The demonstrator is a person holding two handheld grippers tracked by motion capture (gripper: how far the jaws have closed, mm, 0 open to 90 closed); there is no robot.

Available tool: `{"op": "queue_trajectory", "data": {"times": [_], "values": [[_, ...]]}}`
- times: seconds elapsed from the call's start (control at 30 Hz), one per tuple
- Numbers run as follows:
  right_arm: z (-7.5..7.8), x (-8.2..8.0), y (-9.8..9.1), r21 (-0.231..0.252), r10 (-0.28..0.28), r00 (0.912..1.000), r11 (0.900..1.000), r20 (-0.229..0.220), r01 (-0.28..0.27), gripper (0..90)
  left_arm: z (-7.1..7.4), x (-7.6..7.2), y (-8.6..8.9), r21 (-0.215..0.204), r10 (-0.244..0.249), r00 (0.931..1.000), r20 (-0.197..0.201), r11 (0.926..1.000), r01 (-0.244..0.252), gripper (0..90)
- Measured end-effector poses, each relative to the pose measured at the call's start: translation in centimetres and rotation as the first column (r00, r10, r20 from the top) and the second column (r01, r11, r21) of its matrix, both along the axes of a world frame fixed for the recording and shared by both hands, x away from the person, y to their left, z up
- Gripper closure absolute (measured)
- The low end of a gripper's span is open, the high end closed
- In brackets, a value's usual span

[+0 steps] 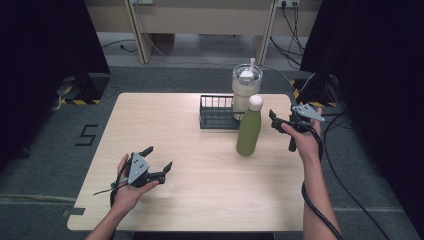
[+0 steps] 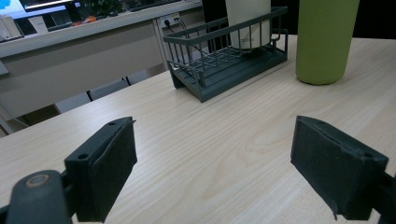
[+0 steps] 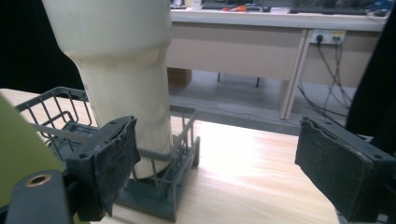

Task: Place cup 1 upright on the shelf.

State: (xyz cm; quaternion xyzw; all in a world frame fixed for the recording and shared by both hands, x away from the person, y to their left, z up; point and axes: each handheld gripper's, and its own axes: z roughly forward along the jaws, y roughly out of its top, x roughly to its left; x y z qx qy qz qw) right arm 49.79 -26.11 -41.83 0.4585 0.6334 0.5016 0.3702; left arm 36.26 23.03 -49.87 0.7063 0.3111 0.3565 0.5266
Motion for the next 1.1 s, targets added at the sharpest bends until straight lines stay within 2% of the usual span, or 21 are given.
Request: {"op": "queue_trajectory", "data": {"times": [0.27, 0.7, 0.9, 1.1], "values": [[-0.5, -2.6, -0.3, -0.029, -0.041, 0.9991, 0.9987, 0.016, 0.041, 12.6, 0.4, 0.3, 0.0, -0.011, 0.005, 1.0, 0.004, 0.9999, -0.005, 13.1], [-3.4, -6.5, -1.2, -0.056, -0.087, 0.9962, 0.9946, 0.004, 0.087, 8.6, 1.2, 2.0, -0.8, -0.046, 0.01, 1.0, -0.001, 0.9989, -0.01, 10.8], [-4.0, -7.6, -1.3, -0.072, -0.09, 0.9959, 0.9933, 0.008, 0.091, 6.6, 1.7, 2.8, -1.5, -0.062, 0.003, 1.0, 0.002, 0.998, -0.003, 9.3], [-3.9, -8.3, -1.4, -0.066, -0.094, 0.9955, 0.9933, 0.014, 0.095, 6.2, 2.2, 3.5, -2.3, -0.067, -0.002, 0.9999, 0.014, 0.9978, 0.003, 8.4]]}}
